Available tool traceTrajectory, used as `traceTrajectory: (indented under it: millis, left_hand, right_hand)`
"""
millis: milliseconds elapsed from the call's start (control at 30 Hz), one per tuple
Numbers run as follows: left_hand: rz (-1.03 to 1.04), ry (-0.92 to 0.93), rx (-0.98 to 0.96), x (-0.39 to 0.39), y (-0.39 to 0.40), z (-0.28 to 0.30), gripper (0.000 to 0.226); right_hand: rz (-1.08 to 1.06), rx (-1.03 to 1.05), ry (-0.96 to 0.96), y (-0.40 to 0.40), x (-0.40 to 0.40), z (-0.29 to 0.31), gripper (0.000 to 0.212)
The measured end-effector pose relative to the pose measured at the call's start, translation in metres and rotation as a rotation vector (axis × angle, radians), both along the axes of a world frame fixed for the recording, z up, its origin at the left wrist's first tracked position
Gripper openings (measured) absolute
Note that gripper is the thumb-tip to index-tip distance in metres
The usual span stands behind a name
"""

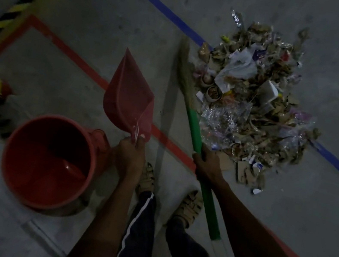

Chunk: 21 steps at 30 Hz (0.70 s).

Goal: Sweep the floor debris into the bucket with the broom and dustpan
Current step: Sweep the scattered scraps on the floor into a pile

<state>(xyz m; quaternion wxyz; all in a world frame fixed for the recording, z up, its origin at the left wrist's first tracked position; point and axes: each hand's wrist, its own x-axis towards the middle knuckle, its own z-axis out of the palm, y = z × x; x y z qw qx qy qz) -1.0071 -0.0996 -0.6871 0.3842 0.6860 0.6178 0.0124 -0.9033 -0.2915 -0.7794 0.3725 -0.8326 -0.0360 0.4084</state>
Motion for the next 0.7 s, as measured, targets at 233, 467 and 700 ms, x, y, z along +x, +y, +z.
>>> traceTrajectory:
  millis: [233, 467, 700]
  left_hand:
    - [-0.019, 0.054, 0.046, -0.016, -0.016, -0.005, 0.033]
    - [-0.081, 0.115, 0.088, -0.031, -0.034, 0.022, 0.033]
    - [-0.087, 0.132, 0.133, -0.034, -0.044, 0.029, 0.033]
  right_hand:
    - [0.112, -0.008, 0.186, 0.01, -0.025, -0.016, 0.044]
    - [0.107, -0.142, 0.177, -0.028, -0.034, -0.021, 0.034]
    - [0.198, -0.137, -0.055, -0.083, -0.04, 0.004, 0.044]
